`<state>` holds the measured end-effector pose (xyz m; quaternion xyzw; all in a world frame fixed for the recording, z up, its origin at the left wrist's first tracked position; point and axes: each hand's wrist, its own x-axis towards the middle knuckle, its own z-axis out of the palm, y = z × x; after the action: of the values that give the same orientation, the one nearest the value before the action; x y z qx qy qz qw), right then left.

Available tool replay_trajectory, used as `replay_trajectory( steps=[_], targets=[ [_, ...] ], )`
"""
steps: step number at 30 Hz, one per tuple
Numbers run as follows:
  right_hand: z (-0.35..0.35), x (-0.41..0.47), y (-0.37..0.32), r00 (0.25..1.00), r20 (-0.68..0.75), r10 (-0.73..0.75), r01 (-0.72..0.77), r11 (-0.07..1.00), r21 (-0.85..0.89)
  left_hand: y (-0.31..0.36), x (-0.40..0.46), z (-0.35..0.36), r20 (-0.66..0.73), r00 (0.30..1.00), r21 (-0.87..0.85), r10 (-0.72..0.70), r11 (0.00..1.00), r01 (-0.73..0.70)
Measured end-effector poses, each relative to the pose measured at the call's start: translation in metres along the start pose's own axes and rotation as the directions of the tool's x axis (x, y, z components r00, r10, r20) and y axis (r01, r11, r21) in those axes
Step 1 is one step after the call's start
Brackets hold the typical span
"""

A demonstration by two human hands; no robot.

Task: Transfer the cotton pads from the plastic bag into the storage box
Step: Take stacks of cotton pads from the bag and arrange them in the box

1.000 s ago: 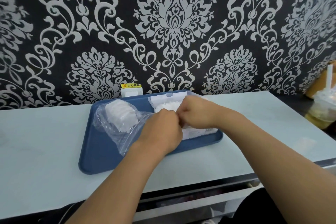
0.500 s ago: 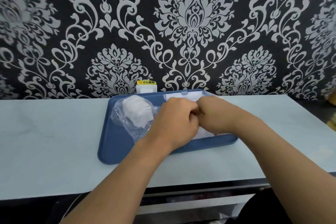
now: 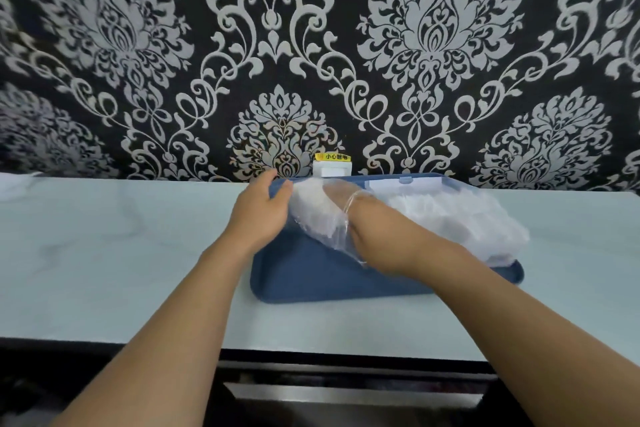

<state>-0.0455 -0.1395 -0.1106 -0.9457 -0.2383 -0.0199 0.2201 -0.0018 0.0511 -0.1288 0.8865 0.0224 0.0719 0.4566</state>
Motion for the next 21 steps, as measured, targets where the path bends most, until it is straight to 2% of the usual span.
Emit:
replay_trajectory(
  steps=[3, 5, 6, 9, 12, 13, 14, 15, 18, 21],
  targets=[
    [0.01, 0.008, 0.008, 1.0, -0.004, 0.013, -0.013, 0.995, -0.1, -0.005, 0.009, 0.005, 0.092, 0.996, -0.013, 0.002, 1.0, -0.001],
    [0.014, 0.018, 0.007, 1.0, -0.016, 0.014, -0.015, 0.995, -0.102, -0.007, 0.015, 0.007, 0.114, 0.993, -0.024, 0.008, 1.0, -0.005],
    [0.016, 0.023, 0.006, 1.0, 0.004, 0.006, -0.006, 0.985, -0.17, -0.007, 0.017, 0.008, 0.109, 0.994, -0.032, 0.021, 0.999, -0.018],
    [0.018, 0.033, 0.004, 0.999, 0.021, -0.03, 0.036, 0.914, -0.405, -0.007, 0.022, 0.011, 0.057, 0.996, -0.026, 0.074, 0.997, -0.073],
    [0.018, 0.034, 0.004, 0.999, 0.0, -0.037, 0.031, 0.844, -0.535, -0.006, 0.027, 0.016, 0.034, 0.987, 0.066, 0.155, 0.985, -0.157],
    [0.021, 0.035, 0.004, 0.996, -0.018, -0.083, 0.059, 0.827, -0.559, -0.006, 0.028, 0.017, 0.033, 0.986, 0.092, 0.163, 0.982, -0.165],
    [0.025, 0.036, 0.006, 0.988, 0.015, -0.155, 0.128, 0.75, -0.649, -0.006, 0.03, 0.018, 0.032, 0.987, 0.107, 0.159, 0.981, -0.162],
    [0.026, 0.035, 0.006, 0.979, 0.069, -0.194, 0.189, 0.714, -0.674, -0.006, 0.032, 0.019, 0.028, 0.987, 0.119, 0.157, 0.98, -0.159],
    [0.018, 0.033, -0.006, 0.998, -0.003, -0.06, 0.046, 0.809, -0.586, -0.005, 0.033, 0.021, 0.007, 0.989, 0.152, 0.145, 0.978, -0.144],
    [0.011, 0.027, -0.011, 0.994, -0.061, -0.087, 0.039, 0.834, -0.55, -0.006, 0.032, 0.022, 0.013, 0.99, 0.178, 0.14, 0.974, -0.14]
  ],
)
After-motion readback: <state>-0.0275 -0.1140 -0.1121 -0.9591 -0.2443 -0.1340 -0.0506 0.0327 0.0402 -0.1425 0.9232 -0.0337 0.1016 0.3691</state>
